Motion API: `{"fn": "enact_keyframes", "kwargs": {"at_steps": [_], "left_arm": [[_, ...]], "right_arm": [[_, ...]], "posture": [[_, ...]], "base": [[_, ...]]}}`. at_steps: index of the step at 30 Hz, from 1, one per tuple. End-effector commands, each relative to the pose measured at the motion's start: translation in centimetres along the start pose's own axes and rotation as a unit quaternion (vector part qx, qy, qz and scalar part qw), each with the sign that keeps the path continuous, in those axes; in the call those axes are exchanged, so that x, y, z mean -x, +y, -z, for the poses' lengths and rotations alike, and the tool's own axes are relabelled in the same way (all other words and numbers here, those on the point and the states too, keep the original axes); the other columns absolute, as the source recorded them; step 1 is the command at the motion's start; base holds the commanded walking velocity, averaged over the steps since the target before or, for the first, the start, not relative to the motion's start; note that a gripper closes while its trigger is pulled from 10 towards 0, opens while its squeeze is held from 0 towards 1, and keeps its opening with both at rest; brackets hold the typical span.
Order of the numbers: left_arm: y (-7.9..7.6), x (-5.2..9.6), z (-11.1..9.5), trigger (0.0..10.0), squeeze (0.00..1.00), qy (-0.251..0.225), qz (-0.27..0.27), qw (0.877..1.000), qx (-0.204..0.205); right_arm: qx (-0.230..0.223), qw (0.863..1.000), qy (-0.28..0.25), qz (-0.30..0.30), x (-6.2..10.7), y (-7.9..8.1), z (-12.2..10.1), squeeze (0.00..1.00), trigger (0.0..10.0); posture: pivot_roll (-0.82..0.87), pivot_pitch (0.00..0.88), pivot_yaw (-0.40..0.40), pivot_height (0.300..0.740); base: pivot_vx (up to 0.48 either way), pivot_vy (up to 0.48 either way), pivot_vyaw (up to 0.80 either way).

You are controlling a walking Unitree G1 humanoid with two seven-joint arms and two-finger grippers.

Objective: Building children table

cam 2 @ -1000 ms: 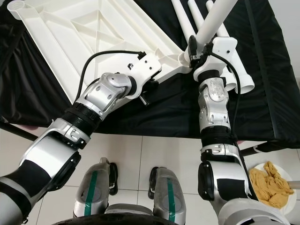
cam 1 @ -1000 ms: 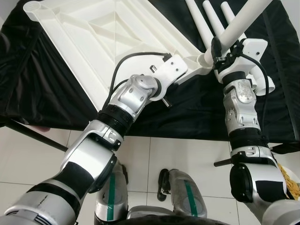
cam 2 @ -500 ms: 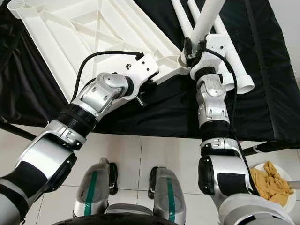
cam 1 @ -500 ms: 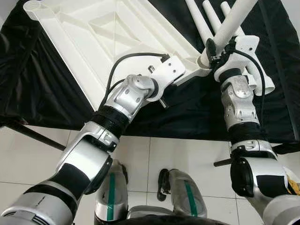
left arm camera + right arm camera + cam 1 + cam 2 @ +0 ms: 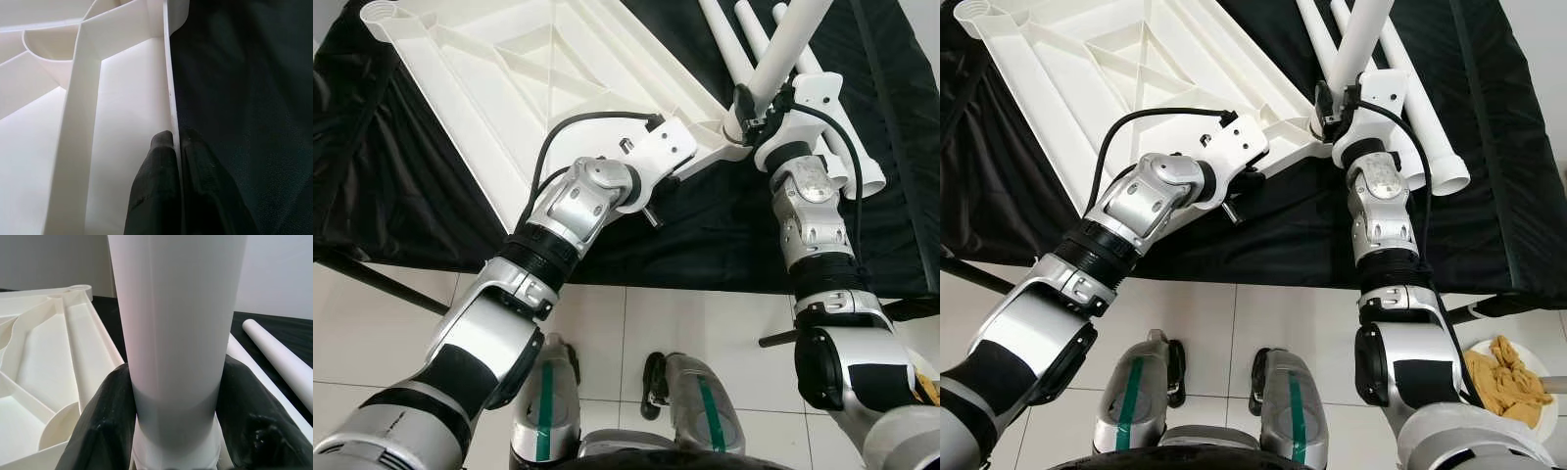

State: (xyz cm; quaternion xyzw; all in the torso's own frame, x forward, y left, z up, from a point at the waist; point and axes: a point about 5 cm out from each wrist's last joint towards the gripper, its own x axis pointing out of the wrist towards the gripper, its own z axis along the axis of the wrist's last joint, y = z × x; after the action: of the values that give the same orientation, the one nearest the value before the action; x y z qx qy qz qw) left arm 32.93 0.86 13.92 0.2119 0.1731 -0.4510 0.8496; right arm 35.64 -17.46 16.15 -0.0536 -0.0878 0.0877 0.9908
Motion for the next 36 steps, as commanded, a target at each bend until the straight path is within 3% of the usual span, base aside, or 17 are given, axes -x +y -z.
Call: {"fn": "enact_keyframes", "kwargs": {"at_steps": [1,15,22,25,36], "left_arm": [[0.1,0.3,-0.4,10.0,0.0,-0.007,-0.005,1.0,-0.009],[0.5,0.4,-0.5,10.0,0.0,-0.008,-0.014,1.0,-0.007],[0.6,0.5,-0.6,10.0,0.0,-0.008,-0.015,1.0,-0.009],[0.8,0.6,-0.7,10.0,0.0,-0.008,-0.016,1.0,-0.01],[1.0,0.7,-0.9,10.0,0.0,-0.011,-0.021,1.0,-0.01]], "right_arm": [[-0.001,1.0,0.025,-0.016,0.4,0.4,0.9,0.0,10.0],[-0.001,0.999,0.013,-0.042,2.1,0.7,0.7,0.0,10.0],[-0.031,0.999,0.025,-0.022,2.5,0.3,1.3,0.0,10.0],[-0.054,0.998,0.032,-0.016,2.0,0.1,1.2,0.0,10.0],[-0.066,0.996,0.059,-0.024,0.2,-0.2,0.2,0.0,10.0]], "posture": [[0.05,0.02,-0.023,0.74],[0.04,0.04,-0.025,0.74],[0.03,0.052,-0.015,0.74],[0.03,0.058,-0.007,0.74],[0.04,0.065,-0.011,0.74]], "base": [[0.0,0.0,0.0],[0.0,0.0,0.0],[0.0,0.0,0.0],[0.0,0.0,0.0],[0.0,0.0,0.0]]}}
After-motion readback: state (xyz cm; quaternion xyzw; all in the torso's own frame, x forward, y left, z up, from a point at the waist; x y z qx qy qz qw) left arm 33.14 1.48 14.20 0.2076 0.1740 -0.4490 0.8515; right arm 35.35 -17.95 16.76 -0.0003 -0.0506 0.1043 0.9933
